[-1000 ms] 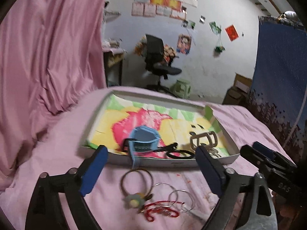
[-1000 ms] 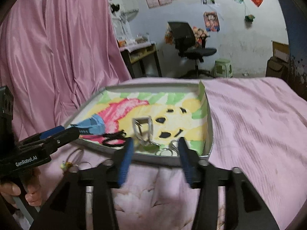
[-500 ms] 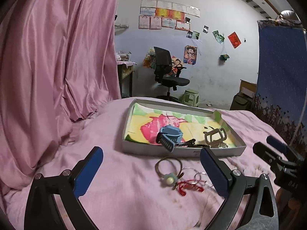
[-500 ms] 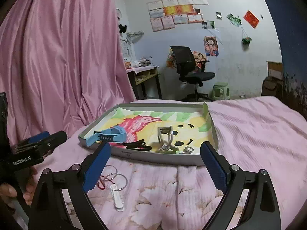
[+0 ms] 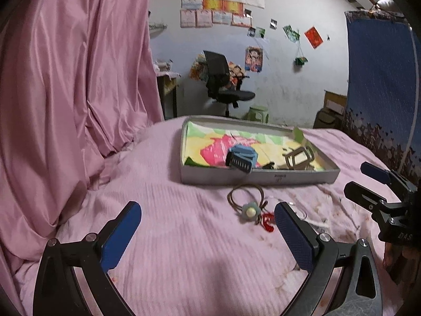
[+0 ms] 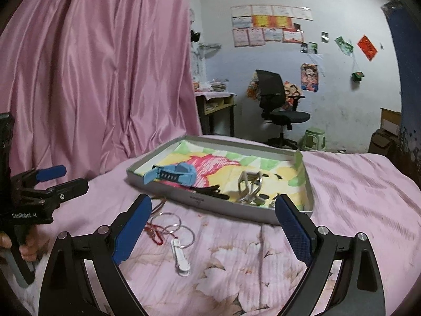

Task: Organize jewelry
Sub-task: 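Withdraw both open tools from the tray toward the remaining items, then grasp the green-bead hair tie with the left tool while the right tool grasps the white plastic clip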

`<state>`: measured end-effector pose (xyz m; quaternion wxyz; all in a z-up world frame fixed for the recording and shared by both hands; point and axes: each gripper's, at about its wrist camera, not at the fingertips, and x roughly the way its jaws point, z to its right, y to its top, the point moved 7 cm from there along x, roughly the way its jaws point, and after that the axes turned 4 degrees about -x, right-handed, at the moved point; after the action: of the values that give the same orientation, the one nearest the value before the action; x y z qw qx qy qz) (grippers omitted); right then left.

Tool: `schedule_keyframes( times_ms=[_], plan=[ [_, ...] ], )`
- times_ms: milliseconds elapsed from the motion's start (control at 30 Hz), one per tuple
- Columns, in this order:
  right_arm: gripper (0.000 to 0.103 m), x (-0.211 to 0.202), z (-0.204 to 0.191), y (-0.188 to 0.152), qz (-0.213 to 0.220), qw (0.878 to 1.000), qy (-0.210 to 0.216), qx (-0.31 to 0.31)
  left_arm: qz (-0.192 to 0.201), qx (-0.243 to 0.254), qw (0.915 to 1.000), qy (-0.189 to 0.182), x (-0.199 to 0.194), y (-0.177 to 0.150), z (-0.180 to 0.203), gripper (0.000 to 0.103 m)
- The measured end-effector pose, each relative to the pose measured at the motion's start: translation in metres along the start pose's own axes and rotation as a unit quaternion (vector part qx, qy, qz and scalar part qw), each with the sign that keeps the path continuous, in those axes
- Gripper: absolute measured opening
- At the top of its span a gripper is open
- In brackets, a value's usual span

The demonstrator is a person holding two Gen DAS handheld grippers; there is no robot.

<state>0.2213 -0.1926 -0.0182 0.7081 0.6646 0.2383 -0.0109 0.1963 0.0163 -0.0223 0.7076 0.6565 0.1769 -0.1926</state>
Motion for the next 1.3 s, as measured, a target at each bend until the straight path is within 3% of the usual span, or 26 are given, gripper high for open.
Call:
schedule_keyframes(
  times_ms=[467,633,833,1200,1300],
  plan=[
    [0.091,0.023,-0.008,-0.03,-0.095,0.995,0.035,-0.02,-0.114,0.01,0.993,-0.03,0.044,-0.022,0.008,0.102],
    [0.074,0.029,-0.012,-0.039,-0.121,0.991,0.051,-0.023,-0.129,0.019,0.9909,-0.035,0.051,-0.026,0.012,0.1],
    [0.053,0.039,-0.018,-0.051,-0.152,0.985,0.073,-0.022,-0.142,0.016,0.9884,-0.051,0.06,-0.025,0.016,0.087],
    [0.036,0.052,-0.02,-0.069,-0.193,0.976,0.098,-0.005,-0.17,-0.023,0.9816,-0.085,0.084,-0.018,0.02,0.072],
    [0.036,0.053,-0.021,-0.071,-0.197,0.975,0.1,-0.002,-0.174,-0.028,0.9802,-0.091,0.092,-0.014,0.024,0.069]
  ],
)
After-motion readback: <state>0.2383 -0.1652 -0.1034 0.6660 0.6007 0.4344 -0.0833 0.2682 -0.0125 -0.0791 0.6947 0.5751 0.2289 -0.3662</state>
